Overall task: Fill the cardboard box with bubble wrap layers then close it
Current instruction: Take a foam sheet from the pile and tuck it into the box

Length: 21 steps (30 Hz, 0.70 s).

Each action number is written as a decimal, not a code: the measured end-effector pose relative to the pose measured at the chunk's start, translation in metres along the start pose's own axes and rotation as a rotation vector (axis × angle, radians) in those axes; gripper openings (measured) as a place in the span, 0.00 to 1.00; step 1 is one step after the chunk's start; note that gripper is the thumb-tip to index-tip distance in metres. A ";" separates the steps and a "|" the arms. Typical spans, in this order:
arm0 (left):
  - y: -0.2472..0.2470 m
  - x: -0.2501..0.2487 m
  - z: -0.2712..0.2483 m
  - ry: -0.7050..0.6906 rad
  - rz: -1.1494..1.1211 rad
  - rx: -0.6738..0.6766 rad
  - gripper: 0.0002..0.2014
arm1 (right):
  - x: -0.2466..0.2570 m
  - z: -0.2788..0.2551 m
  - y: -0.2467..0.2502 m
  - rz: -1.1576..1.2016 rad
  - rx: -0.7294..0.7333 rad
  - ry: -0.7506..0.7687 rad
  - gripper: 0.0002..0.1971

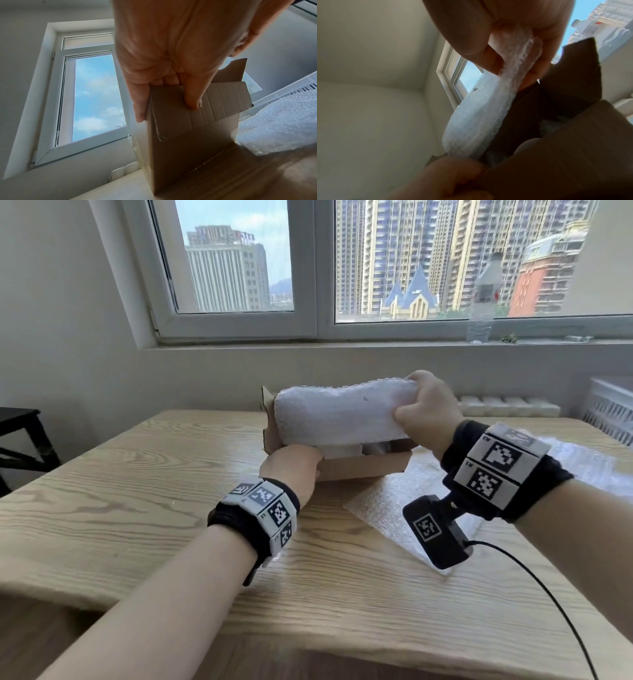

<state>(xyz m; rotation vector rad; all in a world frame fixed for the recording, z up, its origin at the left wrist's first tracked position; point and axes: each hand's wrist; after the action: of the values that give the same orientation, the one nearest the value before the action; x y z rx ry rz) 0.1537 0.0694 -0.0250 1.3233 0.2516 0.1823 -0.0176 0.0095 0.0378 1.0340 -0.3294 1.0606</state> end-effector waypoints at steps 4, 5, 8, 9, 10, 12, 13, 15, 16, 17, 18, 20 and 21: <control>0.002 0.000 -0.009 -0.002 -0.020 -0.020 0.11 | -0.007 -0.008 -0.002 -0.210 -0.007 -0.026 0.21; 0.004 -0.001 -0.011 -0.007 -0.010 -0.027 0.10 | -0.008 -0.009 -0.004 -0.232 0.003 -0.032 0.21; 0.008 0.000 -0.022 -0.009 0.007 -0.051 0.08 | -0.004 -0.012 -0.012 -0.282 0.091 -0.100 0.19; 0.009 0.000 -0.025 -0.018 0.017 -0.069 0.08 | -0.001 -0.013 -0.014 -0.314 0.122 -0.115 0.18; 0.009 0.001 -0.029 -0.030 0.025 -0.085 0.09 | 0.001 -0.013 -0.015 -0.357 0.151 -0.113 0.17; 0.008 0.001 -0.034 -0.034 0.003 -0.112 0.09 | 0.005 -0.014 -0.016 -0.459 0.198 -0.074 0.15; 0.008 0.002 -0.035 -0.018 -0.028 -0.115 0.10 | 0.005 -0.015 -0.017 -0.497 0.209 -0.046 0.15; 0.011 0.005 -0.035 0.022 -0.074 -0.104 0.12 | 0.003 -0.018 -0.018 -0.489 0.167 0.050 0.19; 0.013 0.007 -0.034 0.029 -0.076 -0.095 0.13 | 0.001 -0.020 -0.017 -0.432 0.099 0.119 0.22; 0.014 0.010 -0.033 0.028 -0.070 -0.084 0.14 | -0.002 -0.021 -0.016 -0.355 0.007 0.187 0.24; 0.014 0.012 -0.033 0.020 -0.064 -0.079 0.15 | -0.003 -0.022 -0.014 -0.281 -0.086 0.245 0.24; 0.012 0.016 -0.033 -0.009 -0.060 -0.089 0.15 | -0.003 -0.019 -0.010 -0.159 -0.178 0.285 0.21; 0.011 0.017 -0.033 -0.023 -0.057 -0.094 0.16 | -0.002 -0.018 -0.008 -0.103 -0.181 0.276 0.20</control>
<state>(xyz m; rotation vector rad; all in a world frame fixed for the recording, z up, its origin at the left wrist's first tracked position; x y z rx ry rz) 0.1603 0.1076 -0.0236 1.2226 0.2577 0.1290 -0.0160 0.0221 0.0230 0.7246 -0.1431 1.0444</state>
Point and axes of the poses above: each hand's wrist, its own z-axis towards the middle knuckle, its own y-axis out of the back of the hand, x = y × z, and after that the axes turned 8 degrees about y, right-handed
